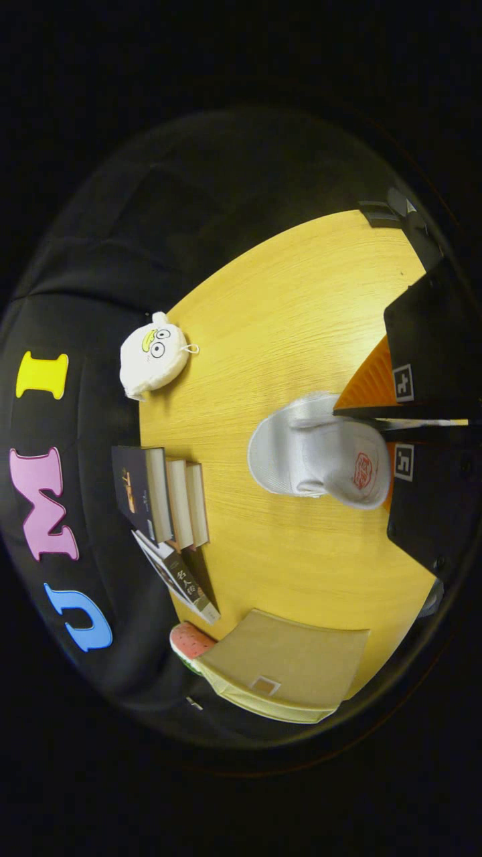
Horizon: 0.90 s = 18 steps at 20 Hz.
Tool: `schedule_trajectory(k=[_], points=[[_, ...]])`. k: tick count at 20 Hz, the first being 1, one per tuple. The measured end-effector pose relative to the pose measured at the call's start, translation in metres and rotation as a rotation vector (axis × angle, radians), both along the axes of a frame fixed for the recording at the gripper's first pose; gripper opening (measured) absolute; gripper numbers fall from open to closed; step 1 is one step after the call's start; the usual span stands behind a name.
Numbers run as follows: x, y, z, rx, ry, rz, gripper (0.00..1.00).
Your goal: Open the storage box then place both shoes into the box .Put the left shoe in first, then the right shoe, with the right side of both shoes facing outward in a uniform manner.
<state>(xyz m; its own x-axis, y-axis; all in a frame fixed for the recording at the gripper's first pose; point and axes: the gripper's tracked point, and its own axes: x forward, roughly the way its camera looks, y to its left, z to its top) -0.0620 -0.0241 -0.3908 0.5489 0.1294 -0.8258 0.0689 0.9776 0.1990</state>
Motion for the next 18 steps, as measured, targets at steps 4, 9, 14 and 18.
schedule_trajectory(k=[4,9,14,18], points=[[0.024,0.014,0.072,0.017,-0.148,-0.036,0.08],[0.046,0.057,0.158,0.047,-0.284,-0.013,0.08],[0.059,0.138,0.215,0.139,-0.298,0.037,0.08],[0.059,0.217,0.238,0.242,-0.254,0.069,0.08]])
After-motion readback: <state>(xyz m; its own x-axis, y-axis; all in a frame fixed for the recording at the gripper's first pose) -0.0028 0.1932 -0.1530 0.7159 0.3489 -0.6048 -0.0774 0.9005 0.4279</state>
